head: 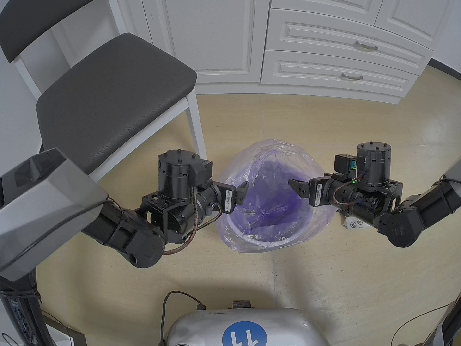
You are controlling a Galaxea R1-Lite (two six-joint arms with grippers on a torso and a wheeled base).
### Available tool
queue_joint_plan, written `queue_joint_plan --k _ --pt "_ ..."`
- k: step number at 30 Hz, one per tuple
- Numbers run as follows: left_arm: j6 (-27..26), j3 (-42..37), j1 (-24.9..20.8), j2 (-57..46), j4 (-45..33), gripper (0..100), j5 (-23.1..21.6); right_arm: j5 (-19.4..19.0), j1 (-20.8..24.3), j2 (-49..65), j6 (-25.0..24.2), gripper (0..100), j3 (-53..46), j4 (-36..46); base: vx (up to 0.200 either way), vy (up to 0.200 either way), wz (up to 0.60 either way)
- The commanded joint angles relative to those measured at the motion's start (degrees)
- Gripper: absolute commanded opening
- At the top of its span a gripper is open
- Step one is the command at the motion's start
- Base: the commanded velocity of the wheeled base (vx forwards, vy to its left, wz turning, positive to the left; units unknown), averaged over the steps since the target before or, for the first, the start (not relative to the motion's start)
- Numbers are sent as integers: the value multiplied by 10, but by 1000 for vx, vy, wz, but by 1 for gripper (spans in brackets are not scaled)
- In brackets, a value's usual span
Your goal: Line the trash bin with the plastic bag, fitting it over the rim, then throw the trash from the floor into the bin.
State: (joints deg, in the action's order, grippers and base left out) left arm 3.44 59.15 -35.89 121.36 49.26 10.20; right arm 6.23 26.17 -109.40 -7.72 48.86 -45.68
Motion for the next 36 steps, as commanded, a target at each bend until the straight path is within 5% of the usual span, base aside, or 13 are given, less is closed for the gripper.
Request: queue_joint_plan --k 1,8,25,36 --pt "0 -3 0 14 4 100 -8 4 11 -50 9 100 -10 -61 0 0 0" --pt "3 -3 14 22 2 100 -52 12 13 -87 13 100 -3 -76 0 0 0" --pt "4 71 40 103 5 100 -44 50 -24 -110 12 100 57 -85 0 0 0" --pt "51 120 65 114 6 100 -43 49 -62 -131 25 100 79 -93 0 0 0"
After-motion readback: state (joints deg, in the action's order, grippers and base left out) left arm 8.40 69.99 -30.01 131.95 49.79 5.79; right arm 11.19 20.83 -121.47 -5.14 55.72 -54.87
